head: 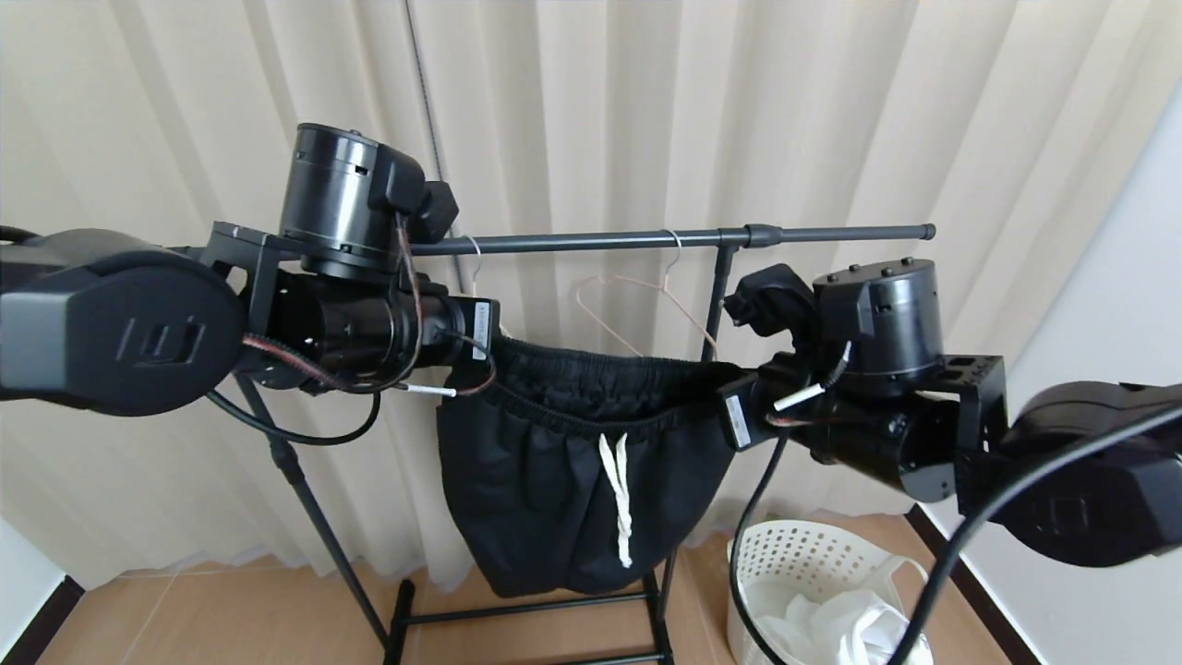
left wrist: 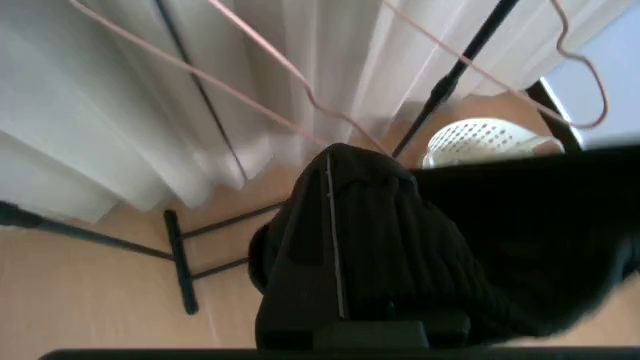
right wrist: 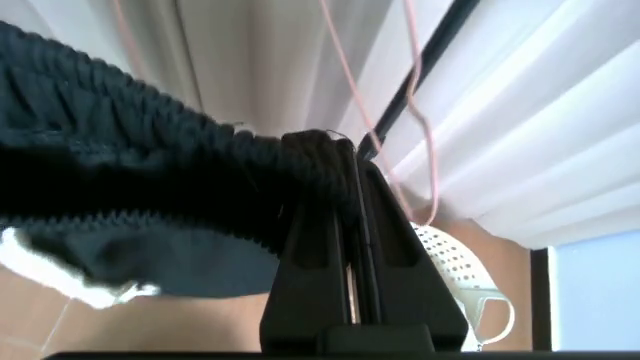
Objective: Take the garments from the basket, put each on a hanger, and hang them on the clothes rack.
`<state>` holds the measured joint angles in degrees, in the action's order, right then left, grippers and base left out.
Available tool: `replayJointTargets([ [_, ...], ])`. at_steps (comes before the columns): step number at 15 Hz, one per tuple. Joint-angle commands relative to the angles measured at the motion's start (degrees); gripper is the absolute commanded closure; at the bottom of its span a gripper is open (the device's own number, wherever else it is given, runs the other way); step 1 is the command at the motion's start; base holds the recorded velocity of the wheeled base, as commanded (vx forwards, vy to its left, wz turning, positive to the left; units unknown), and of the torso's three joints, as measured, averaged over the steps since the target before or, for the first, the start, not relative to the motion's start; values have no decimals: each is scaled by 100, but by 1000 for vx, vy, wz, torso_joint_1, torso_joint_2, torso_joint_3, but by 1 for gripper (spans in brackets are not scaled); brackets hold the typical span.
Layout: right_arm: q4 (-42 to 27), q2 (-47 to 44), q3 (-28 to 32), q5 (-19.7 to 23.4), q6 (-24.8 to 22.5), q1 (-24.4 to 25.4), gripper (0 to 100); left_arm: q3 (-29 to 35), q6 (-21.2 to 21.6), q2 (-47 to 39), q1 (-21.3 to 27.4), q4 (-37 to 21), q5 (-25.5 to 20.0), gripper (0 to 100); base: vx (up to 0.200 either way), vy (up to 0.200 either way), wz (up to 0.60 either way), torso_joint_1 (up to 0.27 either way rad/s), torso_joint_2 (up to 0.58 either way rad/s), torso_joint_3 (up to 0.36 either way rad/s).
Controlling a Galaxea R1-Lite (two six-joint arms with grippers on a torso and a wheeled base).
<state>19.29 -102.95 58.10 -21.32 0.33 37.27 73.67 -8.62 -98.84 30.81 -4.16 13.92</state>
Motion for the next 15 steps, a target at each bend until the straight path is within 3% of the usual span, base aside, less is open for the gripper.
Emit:
replayJointTargets([
  [1, -13, -832, 966, -39, 20, -237, 100, -696, 71, 612, 31, 11, 5, 100, 0, 0, 0, 0, 0, 0],
  [2, -74, -1113, 1652, -21, -15, -255, 100, -1241, 80, 761, 224, 29, -3, 100, 0, 0, 0, 0, 0, 0],
  [4, -92, -1482, 2337, -4, -156, -246, 100, -1891, 53, 875, 602, 55, 5, 100, 0, 0, 0, 0, 0, 0],
  [6, -13, -1808, 2812, 14, -165, -246, 100, -2164, -237, 840, 1191, 64, 5, 100, 0, 0, 0, 0, 0, 0],
  [7, -4, -1816, 2830, 14, -165, -237, 100, -2164, -272, 831, 1235, 64, 5, 100, 0, 0, 0, 0, 0, 0],
  [8, 5, -2036, 3128, 32, -147, -193, 100, -2023, -878, 541, 1709, 64, -3, 100, 0, 0, 0, 0, 0, 0],
  [12, -4, -2282, 3498, 23, -7, 53, 100, -1188, -1977, -74, 2281, 64, -47, 100, 0, 0, 0, 0, 0, 0],
  [15, -4, -2291, 3550, 32, 99, 141, 100, -863, -2100, -258, 2439, 55, -3, 100, 0, 0, 0, 0, 0, 0],
])
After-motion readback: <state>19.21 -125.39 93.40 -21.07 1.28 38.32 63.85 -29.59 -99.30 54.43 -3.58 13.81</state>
